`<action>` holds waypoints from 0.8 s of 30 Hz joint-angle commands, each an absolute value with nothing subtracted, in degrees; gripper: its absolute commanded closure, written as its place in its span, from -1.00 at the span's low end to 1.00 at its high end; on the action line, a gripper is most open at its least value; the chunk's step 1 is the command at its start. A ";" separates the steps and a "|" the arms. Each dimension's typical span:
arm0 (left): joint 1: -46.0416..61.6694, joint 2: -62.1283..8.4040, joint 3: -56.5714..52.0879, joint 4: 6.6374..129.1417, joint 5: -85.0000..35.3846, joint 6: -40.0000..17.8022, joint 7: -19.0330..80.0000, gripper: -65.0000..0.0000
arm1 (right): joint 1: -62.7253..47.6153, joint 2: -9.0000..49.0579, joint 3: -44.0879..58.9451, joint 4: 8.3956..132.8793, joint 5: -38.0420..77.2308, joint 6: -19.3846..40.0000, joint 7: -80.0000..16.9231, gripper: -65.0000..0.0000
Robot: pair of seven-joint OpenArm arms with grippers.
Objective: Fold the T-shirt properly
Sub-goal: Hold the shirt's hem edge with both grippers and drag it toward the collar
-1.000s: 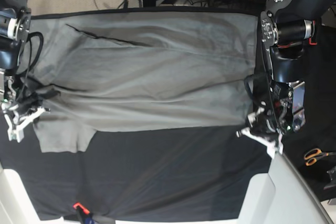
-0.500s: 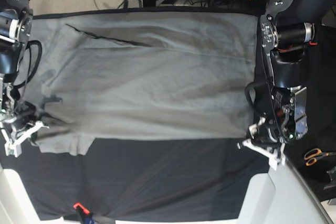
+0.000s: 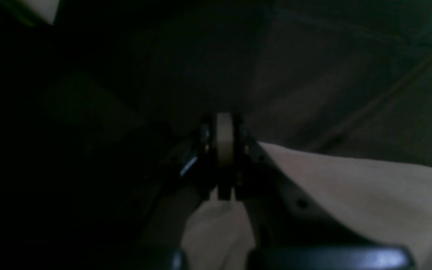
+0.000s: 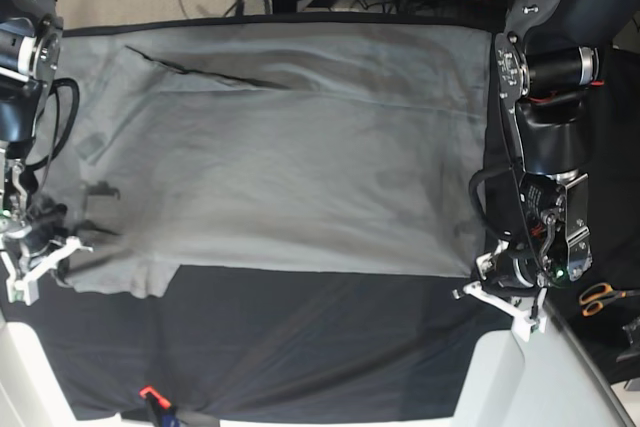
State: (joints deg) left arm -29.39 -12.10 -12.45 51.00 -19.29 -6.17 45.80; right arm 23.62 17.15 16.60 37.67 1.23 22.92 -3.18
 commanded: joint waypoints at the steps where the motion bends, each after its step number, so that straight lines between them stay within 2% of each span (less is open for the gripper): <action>1: -31.34 -12.70 -12.62 52.09 -19.56 -6.37 44.79 1.00 | 25.71 18.33 16.66 38.90 1.71 22.73 -1.54 1.00; 8: -31.34 -12.79 -12.62 52.09 -19.56 -6.37 44.79 1.00 | 25.80 17.80 16.66 38.55 -5.85 22.73 5.05 1.00; 16: -31.08 -12.79 -12.35 52.18 -19.56 -6.37 44.79 1.00 | 25.89 17.63 16.66 38.37 -5.93 22.73 4.97 1.00; 24: -24.75 -12.70 -12.26 58.24 -19.56 -6.37 44.88 1.00 | 25.80 17.89 16.66 38.73 -6.02 22.73 -2.77 1.00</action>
State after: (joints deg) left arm -22.96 -12.03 -12.08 57.04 -19.29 -6.20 45.78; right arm 24.05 16.84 16.60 37.50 -6.46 22.96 -4.29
